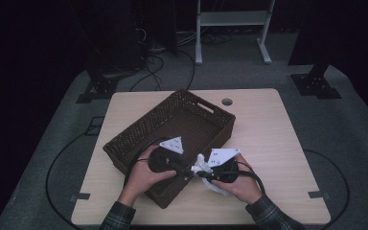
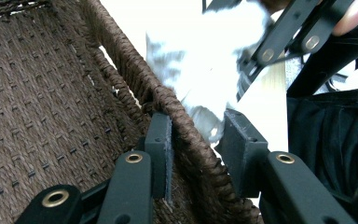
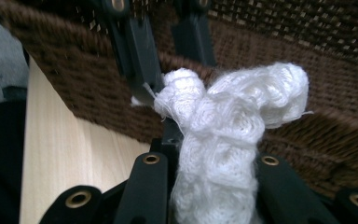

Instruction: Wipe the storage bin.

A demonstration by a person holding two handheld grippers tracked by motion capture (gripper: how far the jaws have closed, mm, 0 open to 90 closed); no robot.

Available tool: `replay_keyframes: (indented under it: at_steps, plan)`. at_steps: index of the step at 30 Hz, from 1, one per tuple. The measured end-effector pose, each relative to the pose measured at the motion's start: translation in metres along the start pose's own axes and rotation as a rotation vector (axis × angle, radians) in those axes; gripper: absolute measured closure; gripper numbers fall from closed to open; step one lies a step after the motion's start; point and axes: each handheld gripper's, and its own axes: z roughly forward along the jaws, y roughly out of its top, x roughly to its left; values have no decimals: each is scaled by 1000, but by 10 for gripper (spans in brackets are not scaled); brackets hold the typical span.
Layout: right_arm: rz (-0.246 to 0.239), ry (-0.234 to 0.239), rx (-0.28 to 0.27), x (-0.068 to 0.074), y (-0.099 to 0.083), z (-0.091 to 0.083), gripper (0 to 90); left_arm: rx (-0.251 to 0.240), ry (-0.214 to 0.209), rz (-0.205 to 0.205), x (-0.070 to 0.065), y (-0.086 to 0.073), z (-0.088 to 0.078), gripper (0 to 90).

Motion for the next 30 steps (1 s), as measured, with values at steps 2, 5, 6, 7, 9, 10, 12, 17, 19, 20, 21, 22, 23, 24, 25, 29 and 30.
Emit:
replay_keyframes:
  at_steps: [2, 5, 6, 7, 9, 10, 12, 17, 19, 20, 21, 22, 23, 24, 25, 29, 30]
  plan:
    - [-3, -1, -9, 0, 2, -3, 743, -1, 0, -1, 0, 0, 0, 643]
    - [3, -3, -24, 0, 4, -7, 743, -1, 0, 1, 0, 0, 0, 643]
    - [10, -3, -30, 0, 5, -7, 743, -1, 1, 2, 0, 0, 0, 643]
    - [11, 1, -32, -1, 4, -8, 743, 2, 0, 1, 0, 0, 0, 643]
    - [14, 7, -31, -2, 3, -7, 743, 3, 1, 3, 0, 0, 0, 643]
    - [19, 10, -29, -2, 2, -6, 743, 0, 3, 2, 0, 0, 1, 643]
    - [29, 17, -22, -1, -1, -4, 743, 1, 2, 2, 0, 0, 1, 643]
    - [31, 24, -8, -1, -6, 4, 743, 2, 3, 2, 0, 0, 1, 643]
    - [33, 21, -3, -2, -8, 5, 743, 4, 2, 2, 0, 0, 1, 643]
    - [39, 21, 3, -2, -9, 6, 743, 2, 2, 2, 0, 0, 1, 643]
    - [34, 16, 14, -2, -10, 7, 743, 1, 2, 8, 0, 0, 1, 643]
    - [28, 6, 35, -3, -13, 10, 743, 1, 2, 8, 0, 0, 1, 643]
    - [40, 10, 46, -2, -15, 13, 743, 1, 2, 5, 0, 0, 1, 643]
    - [35, 11, 55, -3, -18, 17, 743, 1, 2, 4, 0, 0, 1, 643]
    - [34, 11, 68, -2, -20, 20, 743, 1, 2, 4, 0, 0, 1, 643]
    - [20, 16, 105, -2, -26, 32, 743, 1, 2, 4, 0, 0, 1, 643]
    - [26, 21, 113, -1, -27, 35, 743, 1, 1, 4, 0, 0, 1, 643]
